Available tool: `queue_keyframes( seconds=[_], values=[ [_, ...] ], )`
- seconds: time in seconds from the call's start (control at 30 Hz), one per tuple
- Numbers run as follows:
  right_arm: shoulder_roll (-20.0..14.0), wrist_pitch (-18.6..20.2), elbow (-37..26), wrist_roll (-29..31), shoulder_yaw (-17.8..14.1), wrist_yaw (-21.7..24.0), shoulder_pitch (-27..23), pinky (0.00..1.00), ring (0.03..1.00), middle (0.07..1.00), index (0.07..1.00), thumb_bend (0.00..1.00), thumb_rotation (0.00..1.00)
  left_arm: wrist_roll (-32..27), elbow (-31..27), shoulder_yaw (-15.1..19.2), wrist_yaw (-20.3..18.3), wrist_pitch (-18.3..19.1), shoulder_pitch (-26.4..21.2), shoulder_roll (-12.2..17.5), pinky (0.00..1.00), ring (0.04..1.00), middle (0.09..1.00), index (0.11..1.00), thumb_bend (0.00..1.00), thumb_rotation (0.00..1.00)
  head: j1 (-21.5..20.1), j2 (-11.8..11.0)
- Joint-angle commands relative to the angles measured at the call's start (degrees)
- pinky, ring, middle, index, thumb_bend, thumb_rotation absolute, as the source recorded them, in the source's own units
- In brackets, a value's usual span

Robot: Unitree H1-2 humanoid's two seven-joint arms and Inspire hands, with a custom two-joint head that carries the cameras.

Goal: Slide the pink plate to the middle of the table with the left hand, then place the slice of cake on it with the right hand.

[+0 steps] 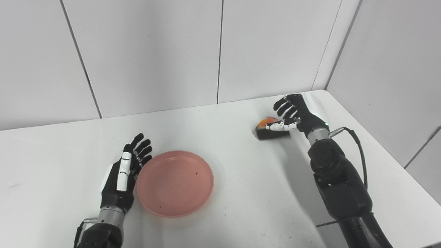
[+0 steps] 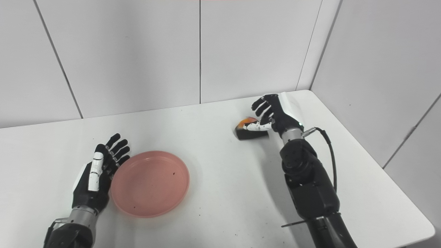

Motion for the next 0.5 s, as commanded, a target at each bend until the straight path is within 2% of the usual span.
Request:
queue_keyframes(
  seconds=[0.0, 0.2, 0.27, 0.37, 0.43, 0.47],
  values=[
    [-0.12, -3.57, -2.91, 0.99, 0.61, -1.12, -1.45, 0.41, 0.485, 0.517, 0.463, 0.53, 0.0, 0.37, 3.55, -0.27, 0.08, -2.07, 3.41, -0.71, 0.89, 0.896, 0.892, 0.886, 0.59, 1.0, 0.41, -0.1],
    [1.06, -4.65, -6.16, 2.68, 3.33, -0.14, -0.98, 0.33, 0.402, 0.482, 0.479, 0.53, 0.0, 0.7, 4.76, -0.3, 0.17, -2.77, 2.89, -1.38, 0.9, 0.9, 0.895, 0.886, 0.6, 1.0, 2.63, -0.47],
    [1.32, -5.62, -6.69, 3.16, 4.39, 0.27, -1.05, 0.36, 0.471, 0.514, 0.461, 0.53, 0.0, 0.81, 4.87, -0.37, 0.28, -2.84, 2.84, -1.63, 0.89, 0.901, 0.896, 0.888, 0.59, 1.0, 3.5, -0.51],
    [2.13, -6.01, -7.33, 2.51, 6.36, 0.34, -1.5, 0.26, 0.337, 0.44, 0.483, 0.53, 0.0, 1.25, 4.9, -0.67, 0.51, -2.94, 2.83, -1.8, 0.9, 0.905, 0.901, 0.891, 0.6, 1.0, 3.9, -0.49],
    [2.51, -5.88, -7.34, 2.05, 7.26, -0.06, -1.71, 0.25, 0.326, 0.432, 0.485, 0.53, 0.0, 1.63, 5.08, -0.92, 0.6, -3.17, 2.8, -1.81, 0.91, 0.908, 0.904, 0.894, 0.6, 1.0, 4.1, -0.52],
    [2.61, -6.27, -7.1, 2.33, 7.47, -0.18, -1.72, 0.32, 0.371, 0.455, 0.482, 0.53, 0.0, 1.67, 5.12, -0.92, 0.68, -3.21, 2.78, -1.87, 0.91, 0.908, 0.904, 0.893, 0.61, 1.0, 4.1, -0.54]
  ],
)
